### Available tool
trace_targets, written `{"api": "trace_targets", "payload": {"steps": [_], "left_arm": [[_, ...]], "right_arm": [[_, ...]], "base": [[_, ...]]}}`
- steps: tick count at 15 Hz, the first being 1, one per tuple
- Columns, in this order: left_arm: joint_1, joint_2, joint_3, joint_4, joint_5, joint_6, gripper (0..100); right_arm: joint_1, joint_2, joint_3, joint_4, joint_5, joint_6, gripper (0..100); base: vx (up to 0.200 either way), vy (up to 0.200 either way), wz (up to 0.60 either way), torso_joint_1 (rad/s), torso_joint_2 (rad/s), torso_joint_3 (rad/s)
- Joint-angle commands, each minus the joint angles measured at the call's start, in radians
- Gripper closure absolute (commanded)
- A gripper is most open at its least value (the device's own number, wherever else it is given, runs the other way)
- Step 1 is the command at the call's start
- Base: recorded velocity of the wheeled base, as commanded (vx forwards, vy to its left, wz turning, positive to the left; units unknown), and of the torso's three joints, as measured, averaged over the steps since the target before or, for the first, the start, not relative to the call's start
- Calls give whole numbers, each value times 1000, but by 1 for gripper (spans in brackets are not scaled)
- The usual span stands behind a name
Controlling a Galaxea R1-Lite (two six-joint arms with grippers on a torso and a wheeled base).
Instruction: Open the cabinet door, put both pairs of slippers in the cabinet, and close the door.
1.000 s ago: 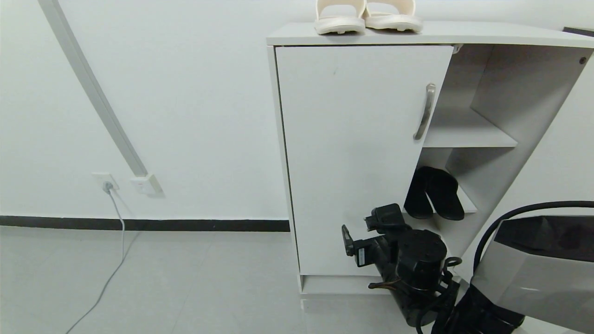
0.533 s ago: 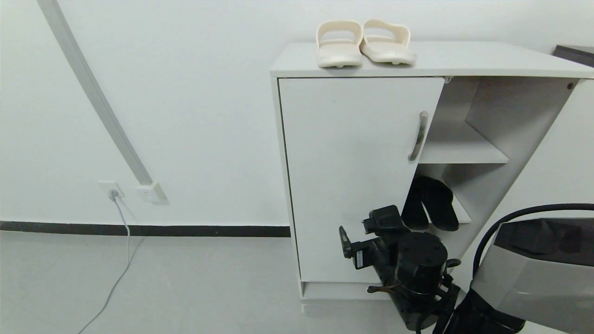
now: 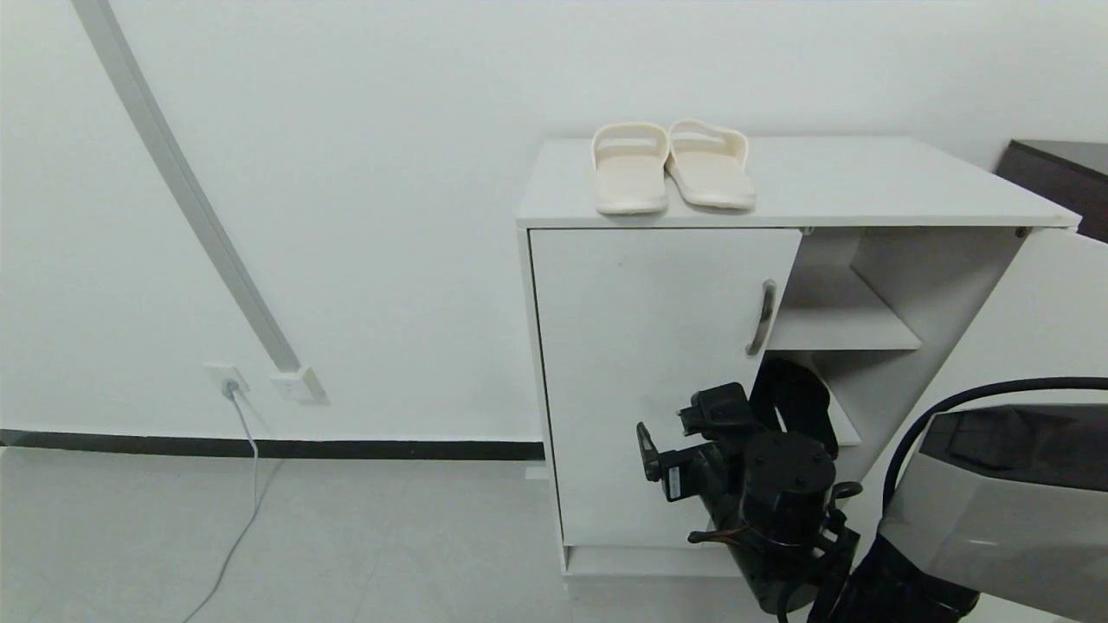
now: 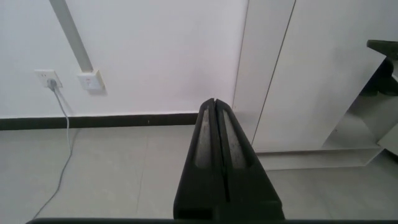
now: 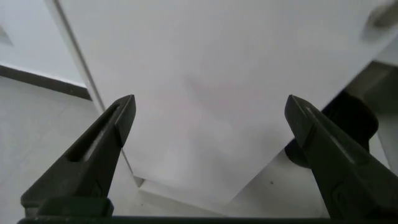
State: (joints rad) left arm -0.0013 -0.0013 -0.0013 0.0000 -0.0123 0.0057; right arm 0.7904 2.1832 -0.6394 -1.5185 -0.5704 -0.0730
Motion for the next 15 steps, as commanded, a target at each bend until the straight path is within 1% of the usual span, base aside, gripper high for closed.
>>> {"api": "trace_targets", "payload": {"steps": [1,9,15], "left_arm": [[0,1,0,0,0,0,100],[0,1,0,0,0,0,100],[0,1,0,0,0,0,100]], "right_arm": [[0,0,0,0,0,-1,0],[0,0,3,3,0,-7,0],[6,0,6,3,0,-7,0]], "base": [[0,0,0,159,-476,-315],[0,0,0,185,-497,-311],[0,0,0,231,-546,-320]]}}
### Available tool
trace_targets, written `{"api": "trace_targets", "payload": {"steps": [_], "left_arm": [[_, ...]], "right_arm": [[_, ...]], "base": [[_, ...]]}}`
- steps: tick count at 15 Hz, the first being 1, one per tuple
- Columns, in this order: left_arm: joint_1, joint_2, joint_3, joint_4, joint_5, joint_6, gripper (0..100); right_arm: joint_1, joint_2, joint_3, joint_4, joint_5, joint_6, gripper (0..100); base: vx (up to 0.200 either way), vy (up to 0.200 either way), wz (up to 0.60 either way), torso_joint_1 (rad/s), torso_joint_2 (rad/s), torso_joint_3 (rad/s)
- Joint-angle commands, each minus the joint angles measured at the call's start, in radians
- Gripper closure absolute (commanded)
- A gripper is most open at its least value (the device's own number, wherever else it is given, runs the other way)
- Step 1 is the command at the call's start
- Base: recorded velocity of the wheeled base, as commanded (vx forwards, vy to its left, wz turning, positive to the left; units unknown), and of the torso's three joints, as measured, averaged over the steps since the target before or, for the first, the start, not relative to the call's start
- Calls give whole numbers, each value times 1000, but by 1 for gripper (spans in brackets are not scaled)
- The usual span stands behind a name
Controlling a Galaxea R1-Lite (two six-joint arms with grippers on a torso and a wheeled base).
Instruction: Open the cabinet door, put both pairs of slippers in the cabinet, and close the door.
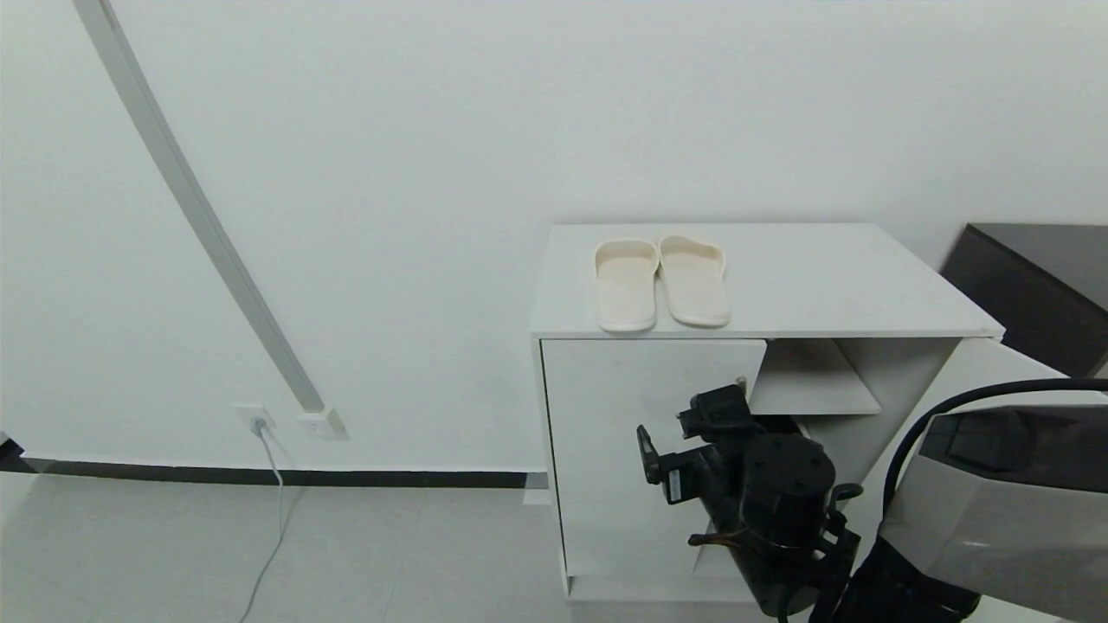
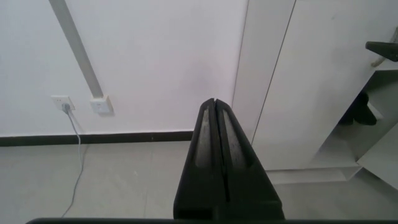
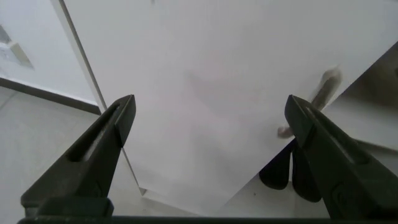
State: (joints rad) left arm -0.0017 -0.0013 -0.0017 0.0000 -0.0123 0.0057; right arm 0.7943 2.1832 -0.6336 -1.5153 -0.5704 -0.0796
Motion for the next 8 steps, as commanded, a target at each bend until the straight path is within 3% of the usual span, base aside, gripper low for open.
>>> {"api": "trace_targets", "payload": {"steps": [1,6,8], "left_arm": [[0,1,0,0,0,0,100],[0,1,0,0,0,0,100],[0,1,0,0,0,0,100]], "right_arm": [[2,0,0,0,0,0,0],[3,0,6,-8,4,-16,0],[6,3,37,-55,66,-25,0]], "base": [[0,0,0,261,-574,-330],[0,0,0,247,-560,-306],[0,0,0,188,-403,-222]]}}
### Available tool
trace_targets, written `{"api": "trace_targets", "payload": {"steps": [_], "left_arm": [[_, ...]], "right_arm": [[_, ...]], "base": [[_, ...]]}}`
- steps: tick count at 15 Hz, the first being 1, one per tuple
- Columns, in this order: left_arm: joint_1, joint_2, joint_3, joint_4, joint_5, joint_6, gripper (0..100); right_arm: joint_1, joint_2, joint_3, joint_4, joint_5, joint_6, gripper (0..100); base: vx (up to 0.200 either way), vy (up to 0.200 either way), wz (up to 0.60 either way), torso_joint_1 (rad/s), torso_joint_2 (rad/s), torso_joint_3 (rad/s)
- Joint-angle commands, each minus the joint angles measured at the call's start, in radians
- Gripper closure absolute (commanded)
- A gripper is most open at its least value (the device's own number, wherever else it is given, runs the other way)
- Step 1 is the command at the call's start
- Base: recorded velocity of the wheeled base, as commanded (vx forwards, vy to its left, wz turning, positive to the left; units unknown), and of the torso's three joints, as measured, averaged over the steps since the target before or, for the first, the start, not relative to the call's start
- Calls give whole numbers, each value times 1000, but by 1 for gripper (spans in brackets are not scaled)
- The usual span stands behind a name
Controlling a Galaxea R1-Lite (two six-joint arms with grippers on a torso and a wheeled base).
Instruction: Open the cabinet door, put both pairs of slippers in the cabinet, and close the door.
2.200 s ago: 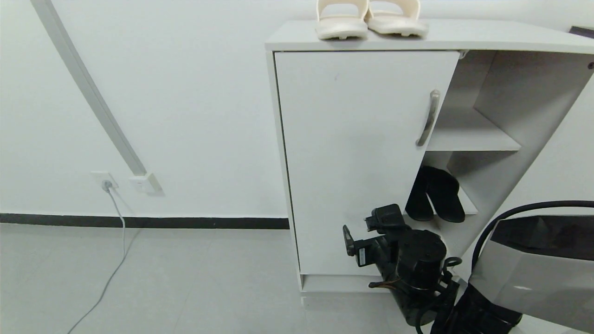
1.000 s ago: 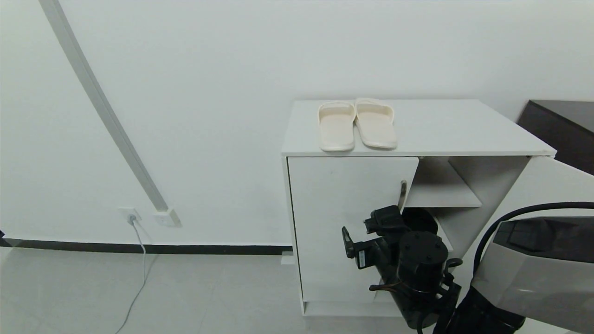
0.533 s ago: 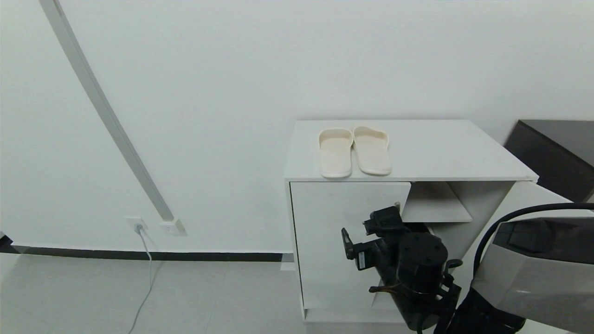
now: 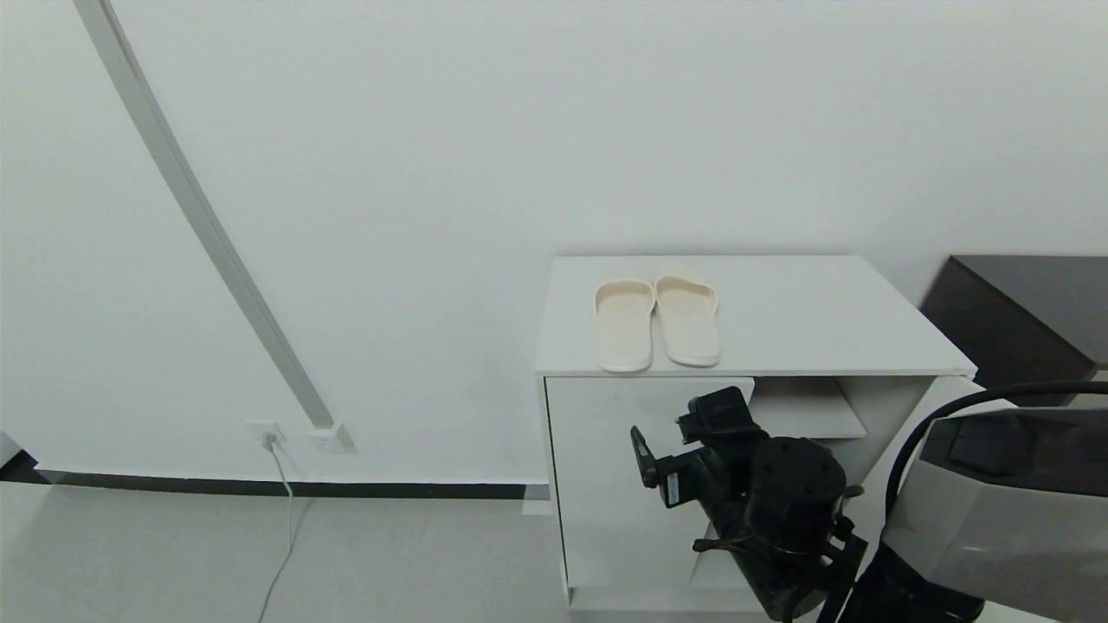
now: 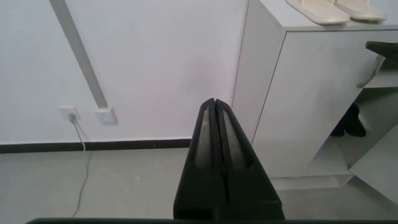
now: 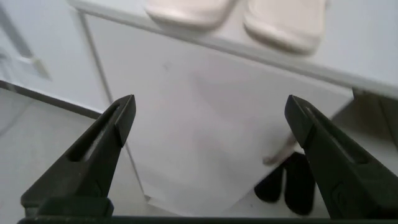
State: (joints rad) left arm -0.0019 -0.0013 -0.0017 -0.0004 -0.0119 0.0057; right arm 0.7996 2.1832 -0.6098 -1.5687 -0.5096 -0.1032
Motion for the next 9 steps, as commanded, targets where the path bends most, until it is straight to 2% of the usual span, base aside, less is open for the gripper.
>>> {"api": "trace_targets", "payload": {"steps": [1,3,5,7,8,9], "left_arm": [[0,1,0,0,0,0,100],[0,1,0,0,0,0,100],[0,1,0,0,0,0,100],[0,1,0,0,0,2,100],[0,1,0,0,0,2,100],[0,1,0,0,0,3,100]], "right_arm": [[1,0,13,-2,13,-23,0],[-3,-51,-30,19,9,-44,0],[-25,-149,-160,299,-26,-30,0],[-26,-210,-331,605,-86,76,0],[-26,-218,-378,679,-112,105,0],[-26,-221,-492,855,-153,197,0]], "base": [[0,0,0,61,-129,-71],[0,0,0,13,-28,-16],[0,0,0,0,0,0],[0,0,0,0,0,0],[0,0,0,0,0,0],[0,0,0,0,0,0]]}}
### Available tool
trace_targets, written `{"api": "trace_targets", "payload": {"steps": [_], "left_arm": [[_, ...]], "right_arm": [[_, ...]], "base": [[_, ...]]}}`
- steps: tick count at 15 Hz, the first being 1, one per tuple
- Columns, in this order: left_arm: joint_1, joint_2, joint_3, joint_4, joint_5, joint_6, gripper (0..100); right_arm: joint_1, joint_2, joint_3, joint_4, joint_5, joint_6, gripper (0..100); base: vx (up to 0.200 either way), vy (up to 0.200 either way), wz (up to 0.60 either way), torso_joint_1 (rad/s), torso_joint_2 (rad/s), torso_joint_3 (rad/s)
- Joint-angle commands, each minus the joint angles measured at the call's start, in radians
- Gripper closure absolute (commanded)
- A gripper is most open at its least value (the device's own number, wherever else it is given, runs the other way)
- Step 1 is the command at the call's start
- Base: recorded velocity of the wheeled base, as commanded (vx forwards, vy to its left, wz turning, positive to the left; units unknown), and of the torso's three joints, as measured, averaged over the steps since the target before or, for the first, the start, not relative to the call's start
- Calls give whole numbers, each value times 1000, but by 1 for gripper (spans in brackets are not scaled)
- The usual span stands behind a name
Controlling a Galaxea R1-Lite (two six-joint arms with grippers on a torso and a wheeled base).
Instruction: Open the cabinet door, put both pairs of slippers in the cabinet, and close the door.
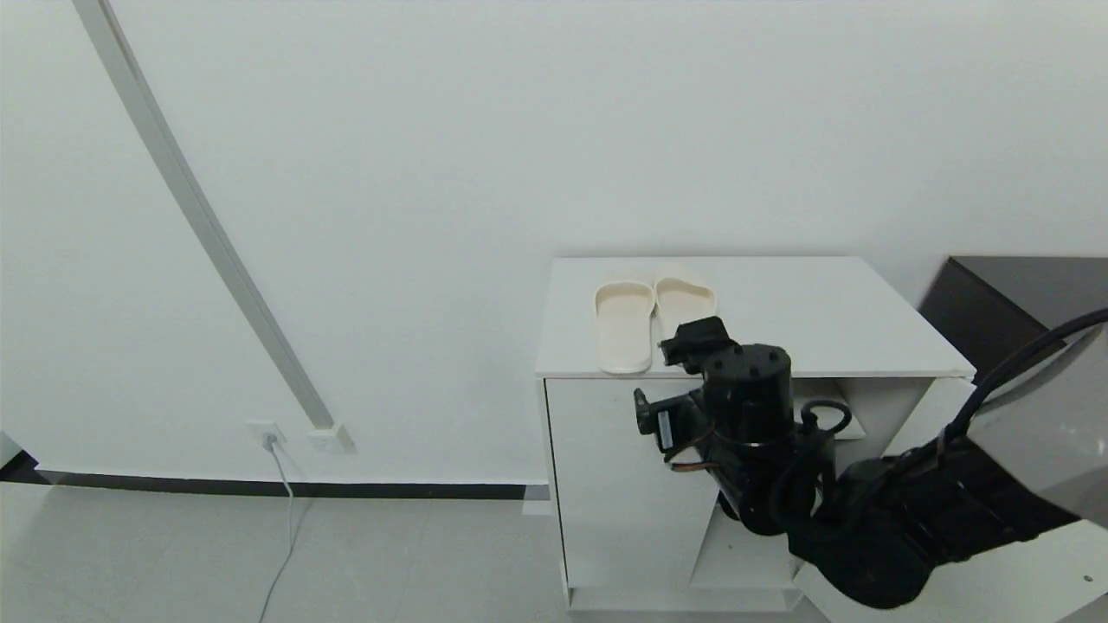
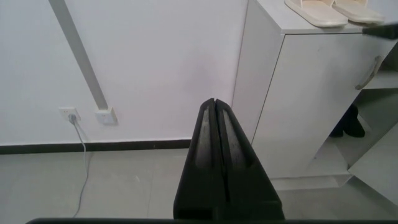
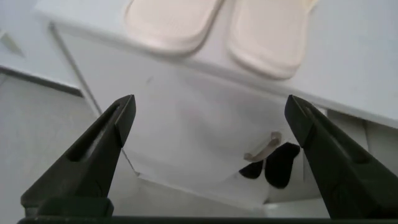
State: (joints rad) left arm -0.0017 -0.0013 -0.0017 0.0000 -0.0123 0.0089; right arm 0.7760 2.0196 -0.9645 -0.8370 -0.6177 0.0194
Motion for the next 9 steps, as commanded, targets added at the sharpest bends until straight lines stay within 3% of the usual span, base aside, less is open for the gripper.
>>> {"api": "trace_targets", "payload": {"steps": [1,4,6,9], "left_arm": [[0,1,0,0,0,0,100],[0,1,0,0,0,-1,100],[0,1,0,0,0,-1,100],[0,1,0,0,0,-1,100]], "right_arm": [[-1,-59,-191,233,-56,140,0],[-1,-61,-243,380,-60,249,0],[-6,-59,-241,380,-60,255,0],[-9,-56,-243,380,-60,255,0]], "base": [[0,0,0,0,0,0],[0,0,0,0,0,0],[0,0,0,0,0,0],[200,0,0,-4,-1,2]]}}
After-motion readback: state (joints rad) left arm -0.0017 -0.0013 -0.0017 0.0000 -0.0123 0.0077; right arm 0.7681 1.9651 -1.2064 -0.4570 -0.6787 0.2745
